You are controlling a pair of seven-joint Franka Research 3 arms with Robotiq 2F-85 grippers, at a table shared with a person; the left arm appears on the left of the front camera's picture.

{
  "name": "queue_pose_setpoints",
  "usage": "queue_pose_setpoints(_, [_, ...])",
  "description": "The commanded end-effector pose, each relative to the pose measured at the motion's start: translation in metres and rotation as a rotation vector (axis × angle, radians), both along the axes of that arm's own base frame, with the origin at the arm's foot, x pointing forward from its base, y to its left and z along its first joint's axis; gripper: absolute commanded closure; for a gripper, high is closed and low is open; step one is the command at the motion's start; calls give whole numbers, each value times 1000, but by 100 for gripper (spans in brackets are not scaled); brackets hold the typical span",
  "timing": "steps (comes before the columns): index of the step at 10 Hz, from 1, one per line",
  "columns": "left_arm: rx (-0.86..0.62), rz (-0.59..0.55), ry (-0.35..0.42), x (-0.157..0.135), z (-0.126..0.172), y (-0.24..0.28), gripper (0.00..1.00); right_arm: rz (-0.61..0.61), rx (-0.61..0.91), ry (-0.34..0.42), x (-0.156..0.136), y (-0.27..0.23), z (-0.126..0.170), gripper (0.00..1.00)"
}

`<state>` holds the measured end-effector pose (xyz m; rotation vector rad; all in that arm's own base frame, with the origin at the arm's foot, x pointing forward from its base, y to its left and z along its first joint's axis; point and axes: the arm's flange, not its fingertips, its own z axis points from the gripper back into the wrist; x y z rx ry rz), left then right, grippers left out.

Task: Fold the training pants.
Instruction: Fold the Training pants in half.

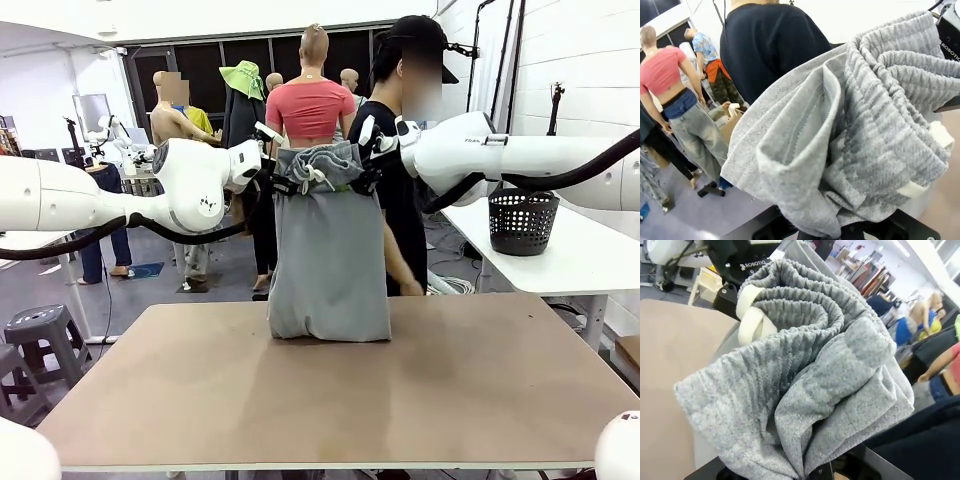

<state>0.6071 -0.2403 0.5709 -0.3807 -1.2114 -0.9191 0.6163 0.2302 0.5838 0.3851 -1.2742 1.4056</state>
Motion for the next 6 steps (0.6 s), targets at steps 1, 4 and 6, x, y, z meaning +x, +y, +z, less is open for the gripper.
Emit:
queue_pose_setpoints(1, [-1,69,65,2,-17,19,100,-43,-32,64,-15,-22,-10,100])
queue_pose_setpoints(4, [-9,81,139,-16,-42,29,100,-27,-9,156,-36,-23,-38,100])
queue_pose_setpoints(6, [21,77,223,-40,-47,31,100,-43,4,246,-45,-24,-58,100])
